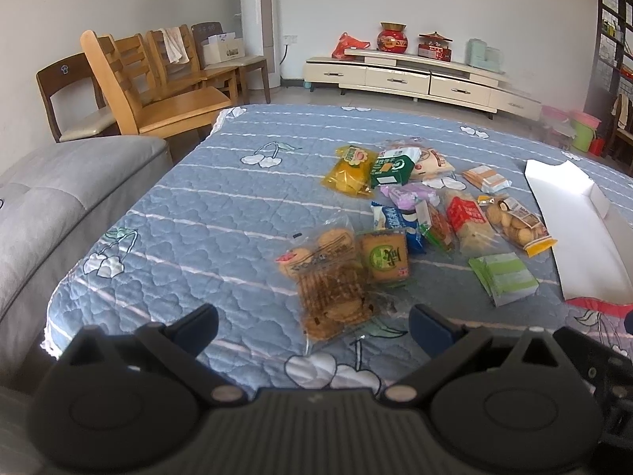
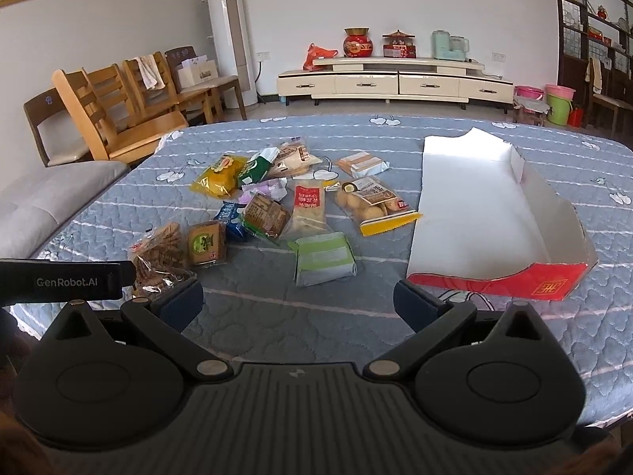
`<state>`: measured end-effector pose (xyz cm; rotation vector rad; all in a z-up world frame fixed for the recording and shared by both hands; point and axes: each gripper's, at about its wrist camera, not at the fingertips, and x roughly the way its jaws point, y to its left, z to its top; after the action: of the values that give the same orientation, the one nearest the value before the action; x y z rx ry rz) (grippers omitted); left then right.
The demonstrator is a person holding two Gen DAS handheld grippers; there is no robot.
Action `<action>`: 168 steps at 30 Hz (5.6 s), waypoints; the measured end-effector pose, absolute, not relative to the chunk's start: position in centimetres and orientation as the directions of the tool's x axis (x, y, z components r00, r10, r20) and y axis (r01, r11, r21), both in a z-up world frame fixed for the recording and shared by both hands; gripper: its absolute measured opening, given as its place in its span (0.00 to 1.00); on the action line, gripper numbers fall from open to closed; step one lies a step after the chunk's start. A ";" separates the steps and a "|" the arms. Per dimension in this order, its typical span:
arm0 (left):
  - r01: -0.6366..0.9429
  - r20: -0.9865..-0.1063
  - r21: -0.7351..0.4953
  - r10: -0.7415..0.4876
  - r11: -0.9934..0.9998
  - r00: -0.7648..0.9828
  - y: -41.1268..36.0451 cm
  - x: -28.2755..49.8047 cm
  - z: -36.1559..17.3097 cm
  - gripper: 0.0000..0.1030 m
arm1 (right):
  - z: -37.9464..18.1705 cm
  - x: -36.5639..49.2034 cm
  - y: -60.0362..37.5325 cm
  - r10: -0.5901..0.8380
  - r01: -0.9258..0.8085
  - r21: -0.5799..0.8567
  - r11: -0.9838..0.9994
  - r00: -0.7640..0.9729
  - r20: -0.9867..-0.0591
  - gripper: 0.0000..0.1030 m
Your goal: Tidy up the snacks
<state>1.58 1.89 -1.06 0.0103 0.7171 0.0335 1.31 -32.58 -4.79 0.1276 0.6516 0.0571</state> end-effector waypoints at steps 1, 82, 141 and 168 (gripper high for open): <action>-0.027 -0.657 0.019 0.033 0.999 0.753 1.9 1.6 -1.1 0.99 | -4.8 1.3 -32.5 0.093 -0.013 0.135 0.991 0.793 -0.602 1.00; -0.114 -0.742 -0.070 0.024 0.991 0.670 3.5 11.7 -7.3 0.89 | -6.2 3.1 -32.2 0.049 0.014 0.091 0.996 0.761 -0.647 1.00; 0.230 -0.540 -0.019 -0.203 0.973 0.817 -5.3 1.5 3.5 0.54 | -0.8 2.6 -38.3 -0.006 0.079 0.105 0.991 0.825 -0.565 0.63; 0.390 -0.553 -0.011 -0.331 0.921 0.765 -13.6 4.3 4.0 0.54 | -1.4 4.2 -45.0 -0.106 0.215 0.136 0.967 0.826 -0.553 0.63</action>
<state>4.28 -13.56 3.98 0.1073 0.5798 -0.3926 4.25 -45.04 -1.42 0.1964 0.5743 -0.1713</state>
